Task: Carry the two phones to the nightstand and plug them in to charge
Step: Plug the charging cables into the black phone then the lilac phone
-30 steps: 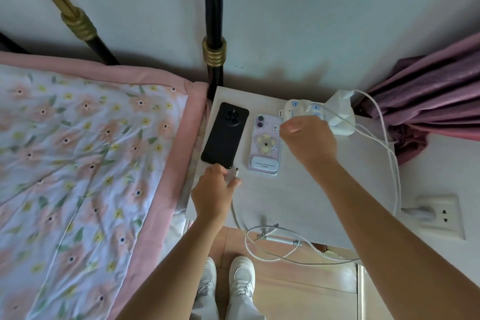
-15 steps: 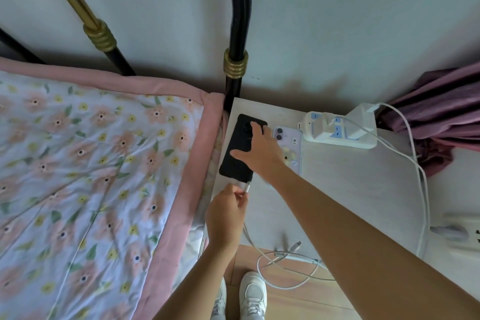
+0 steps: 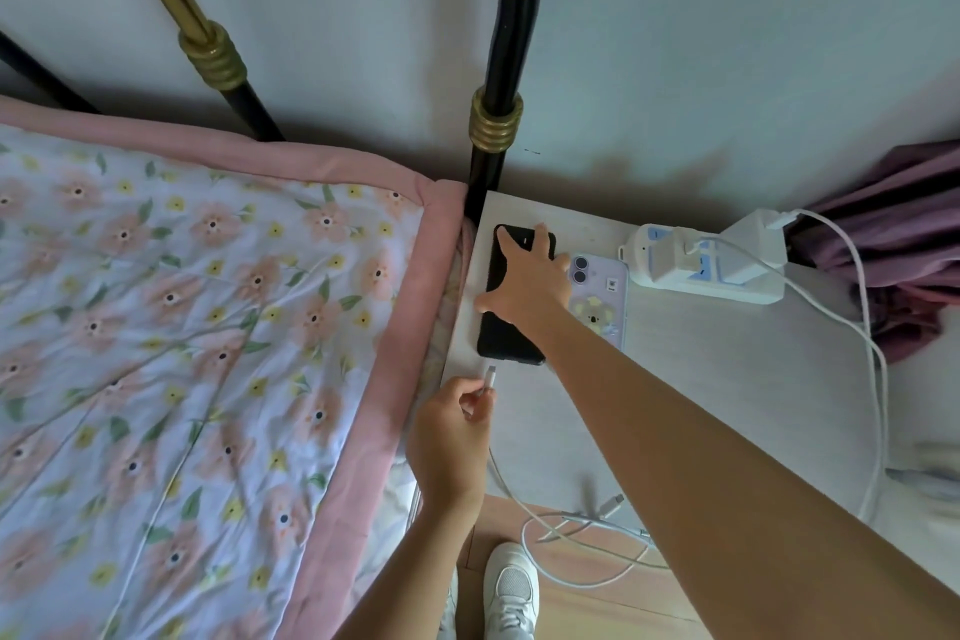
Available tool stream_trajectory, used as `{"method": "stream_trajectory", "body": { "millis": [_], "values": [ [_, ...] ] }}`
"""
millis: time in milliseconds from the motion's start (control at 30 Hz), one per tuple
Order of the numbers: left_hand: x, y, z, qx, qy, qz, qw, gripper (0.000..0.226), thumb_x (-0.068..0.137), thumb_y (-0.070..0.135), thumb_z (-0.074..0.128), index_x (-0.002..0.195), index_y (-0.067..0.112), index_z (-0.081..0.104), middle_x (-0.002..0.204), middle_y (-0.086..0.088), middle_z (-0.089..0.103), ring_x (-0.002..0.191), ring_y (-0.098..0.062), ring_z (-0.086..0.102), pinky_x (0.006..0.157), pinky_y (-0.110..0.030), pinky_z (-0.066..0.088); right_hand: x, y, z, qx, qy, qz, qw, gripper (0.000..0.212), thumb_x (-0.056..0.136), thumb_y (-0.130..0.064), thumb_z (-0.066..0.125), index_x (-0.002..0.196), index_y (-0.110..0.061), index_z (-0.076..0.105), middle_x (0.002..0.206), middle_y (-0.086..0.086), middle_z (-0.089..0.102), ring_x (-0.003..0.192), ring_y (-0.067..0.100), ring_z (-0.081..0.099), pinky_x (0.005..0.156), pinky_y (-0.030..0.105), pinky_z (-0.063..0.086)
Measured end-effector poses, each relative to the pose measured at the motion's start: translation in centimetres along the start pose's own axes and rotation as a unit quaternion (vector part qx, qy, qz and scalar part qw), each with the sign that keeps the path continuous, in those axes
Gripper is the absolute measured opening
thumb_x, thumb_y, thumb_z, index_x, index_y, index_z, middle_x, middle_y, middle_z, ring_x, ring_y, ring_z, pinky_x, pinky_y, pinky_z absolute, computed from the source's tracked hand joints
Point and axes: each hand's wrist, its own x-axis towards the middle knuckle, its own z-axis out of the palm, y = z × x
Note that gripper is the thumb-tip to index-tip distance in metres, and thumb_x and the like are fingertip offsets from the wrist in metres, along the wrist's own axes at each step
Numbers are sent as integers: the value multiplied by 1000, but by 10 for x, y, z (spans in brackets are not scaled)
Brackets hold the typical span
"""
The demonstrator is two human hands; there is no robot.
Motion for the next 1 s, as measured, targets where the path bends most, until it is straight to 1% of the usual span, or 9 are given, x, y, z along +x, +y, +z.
{"method": "stream_trajectory", "body": {
  "millis": [167, 267, 433, 467, 567, 667, 767, 900, 1000],
  "values": [
    [1, -2, 2, -17, 2, 22, 1000, 4, 76, 17, 75, 79, 20, 74, 65, 2, 71, 61, -16, 65, 53, -33, 51, 3, 9, -4, 14, -4, 0, 1000, 92, 74, -35, 75, 147, -43, 19, 157, 3, 5, 134, 42, 22, 69, 33, 41],
    [1, -1, 6, -17, 1, 39, 999, 4, 75, 17, 75, 79, 19, 74, 65, 2, 71, 59, -15, 63, 52, -31, 50, 3, 10, -7, 29, -5, 2, 1000, 91, 73, -35, 76, 147, -42, 22, 155, 3, 9, 132, 42, 24, 70, 34, 41],
    [-2, 3, 14, -1, 8, 37, 999, 5, 73, 16, 75, 73, 20, 72, 61, 2, 68, 56, -15, 61, 49, -26, 44, -1, 8, -1, -34, 1, 5, 999, 100, 74, -50, 73, 149, -38, 9, 157, 11, 1, 136, 46, 20, 77, 37, 48],
    [-2, 3, 15, -3, 10, 29, 1000, 4, 73, 17, 75, 73, 21, 72, 61, 2, 68, 57, -15, 61, 50, -26, 43, -2, 7, 0, -38, 6, 6, 999, 100, 73, -50, 73, 149, -38, 9, 157, 12, 1, 135, 47, 21, 76, 37, 48],
    [-2, 1, 18, -43, 10, -6, 999, 4, 75, 19, 74, 79, 21, 74, 67, 2, 70, 63, -14, 63, 55, -29, 48, -2, 5, -2, -20, 8, 12, 1000, 98, 71, -44, 76, 148, -39, 15, 154, 10, 8, 130, 46, 27, 63, 33, 44],
    [-2, -1, 22, -75, 12, -20, 997, 6, 76, 18, 73, 81, 21, 74, 72, 2, 71, 66, -14, 63, 59, -28, 48, -2, 6, -6, -6, 0, 18, 1000, 96, 70, -42, 77, 147, -40, 19, 151, 8, 12, 127, 44, 31, 60, 31, 40],
    [-3, -1, 25, -99, 20, -23, 995, 10, 75, 14, 74, 84, 19, 75, 75, 0, 72, 67, -14, 63, 61, -27, 49, -1, 7, -10, 14, -19, 22, 999, 95, 70, -43, 76, 147, -40, 20, 150, 7, 12, 125, 44, 34, 59, 31, 37],
    [-1, 2, 28, -112, 39, 0, 993, 13, 77, 9, 74, 90, 11, 75, 75, -5, 71, 66, -17, 62, 62, -26, 48, -2, 6, -10, 39, -29, 29, 998, 96, 67, -48, 74, 146, -39, 20, 145, 9, 15, 114, 41, 43, 47, 26, 31],
    [-2, 5, 27, -98, 45, 18, 994, 11, 80, 9, 71, 90, 10, 75, 74, -7, 71, 66, -17, 60, 61, -20, 44, -2, 8, -12, 49, -29, 21, 998, 96, 67, -49, 74, 146, -37, 20, 144, 11, 16, 106, 38, 47, 53, 29, 39]
  ]
}}
